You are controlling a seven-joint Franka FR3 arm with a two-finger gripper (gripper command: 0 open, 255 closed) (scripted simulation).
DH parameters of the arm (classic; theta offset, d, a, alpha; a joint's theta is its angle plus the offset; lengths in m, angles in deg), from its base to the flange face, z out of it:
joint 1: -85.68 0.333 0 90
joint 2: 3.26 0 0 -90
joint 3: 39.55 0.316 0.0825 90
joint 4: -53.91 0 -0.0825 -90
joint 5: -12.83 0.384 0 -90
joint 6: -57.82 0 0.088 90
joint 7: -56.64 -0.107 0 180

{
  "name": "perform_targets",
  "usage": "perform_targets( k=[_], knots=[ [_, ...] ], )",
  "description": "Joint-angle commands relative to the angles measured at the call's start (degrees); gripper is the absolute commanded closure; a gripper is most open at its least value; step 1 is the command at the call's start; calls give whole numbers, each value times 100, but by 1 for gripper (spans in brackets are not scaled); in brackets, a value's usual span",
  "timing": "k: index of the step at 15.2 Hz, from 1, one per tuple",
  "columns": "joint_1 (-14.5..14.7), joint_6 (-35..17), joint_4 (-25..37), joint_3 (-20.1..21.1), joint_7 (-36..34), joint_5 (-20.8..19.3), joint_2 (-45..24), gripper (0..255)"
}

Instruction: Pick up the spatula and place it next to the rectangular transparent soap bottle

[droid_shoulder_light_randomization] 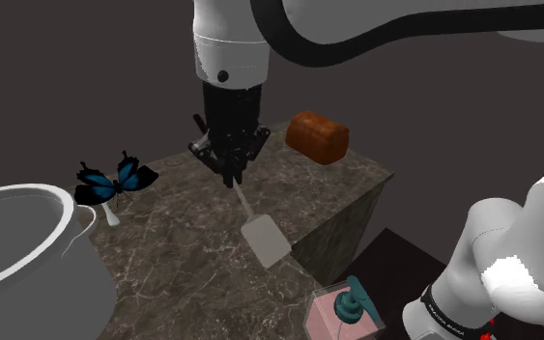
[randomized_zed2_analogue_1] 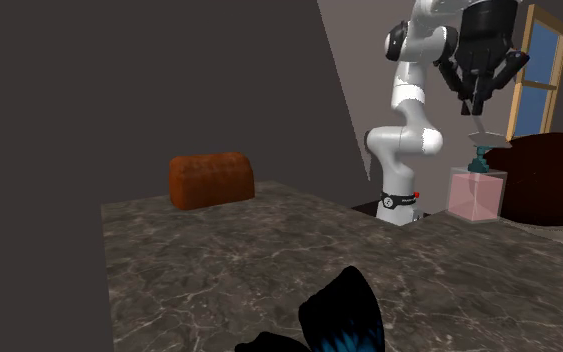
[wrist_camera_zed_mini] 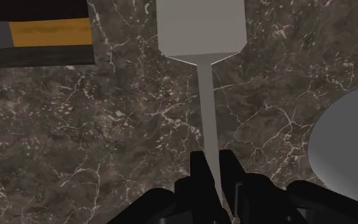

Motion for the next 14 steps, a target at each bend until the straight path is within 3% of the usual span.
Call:
perform_targets(
  k=[1, 9, 14],
  knots=[
    [117, 25, 174, 198, -334, -45, -163, 255],
    [679, 235, 1087, 945, -1689, -433, -1007, 255],
    [672, -165, 635, 928, -1686, -404, -946, 255]
  ],
)
